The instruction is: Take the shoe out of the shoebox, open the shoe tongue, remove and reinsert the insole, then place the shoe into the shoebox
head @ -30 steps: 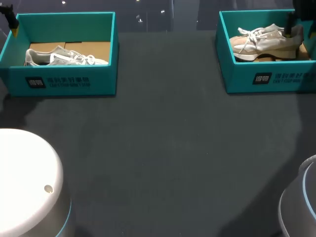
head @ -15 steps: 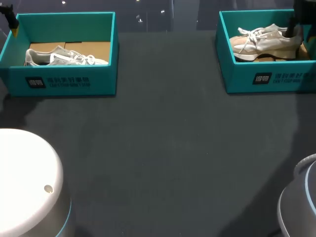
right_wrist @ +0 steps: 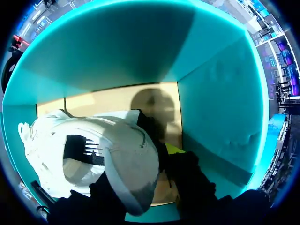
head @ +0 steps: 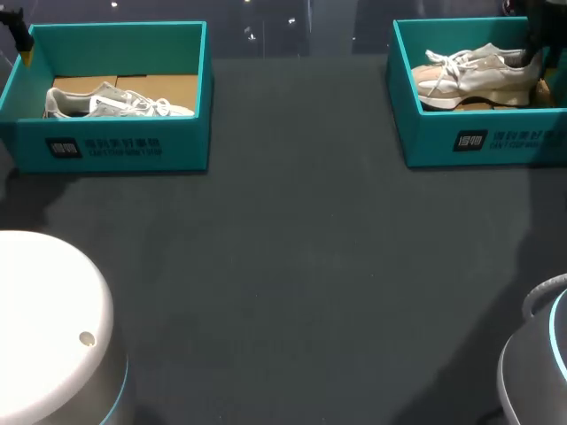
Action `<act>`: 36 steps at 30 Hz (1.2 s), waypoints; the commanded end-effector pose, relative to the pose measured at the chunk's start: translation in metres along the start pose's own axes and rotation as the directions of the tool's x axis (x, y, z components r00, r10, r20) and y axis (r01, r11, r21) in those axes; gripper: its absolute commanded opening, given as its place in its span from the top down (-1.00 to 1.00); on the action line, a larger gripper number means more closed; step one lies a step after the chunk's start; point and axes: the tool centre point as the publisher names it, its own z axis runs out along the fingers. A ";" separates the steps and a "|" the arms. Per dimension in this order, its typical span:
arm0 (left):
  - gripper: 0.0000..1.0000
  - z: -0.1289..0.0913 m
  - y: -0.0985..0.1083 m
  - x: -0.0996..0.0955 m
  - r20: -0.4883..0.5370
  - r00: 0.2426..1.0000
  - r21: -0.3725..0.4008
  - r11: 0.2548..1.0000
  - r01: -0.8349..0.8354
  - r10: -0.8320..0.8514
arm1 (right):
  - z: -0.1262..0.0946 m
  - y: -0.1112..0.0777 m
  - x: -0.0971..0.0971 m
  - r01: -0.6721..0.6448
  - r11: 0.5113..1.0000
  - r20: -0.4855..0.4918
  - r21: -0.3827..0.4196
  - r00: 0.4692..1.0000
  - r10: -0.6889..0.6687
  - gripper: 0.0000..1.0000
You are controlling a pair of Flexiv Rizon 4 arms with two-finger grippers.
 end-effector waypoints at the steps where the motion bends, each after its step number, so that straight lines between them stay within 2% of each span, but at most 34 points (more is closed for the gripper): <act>1: -1.00 0.000 0.001 0.000 -0.002 1.000 0.001 1.000 -0.001 0.001 | 0.001 0.008 0.003 0.000 1.000 -0.001 0.015 1.000 0.000 1.00; 27: -1.00 0.000 0.001 0.000 -0.002 1.000 0.001 1.000 -0.001 0.001 | -0.029 -0.003 -0.014 -0.003 1.000 -0.004 -0.008 1.000 0.003 1.00; 36: -1.00 0.000 0.001 0.000 -0.002 1.000 0.001 1.000 -0.001 0.001 | -0.049 -0.005 -0.023 -0.001 1.000 0.012 -0.022 1.000 0.001 1.00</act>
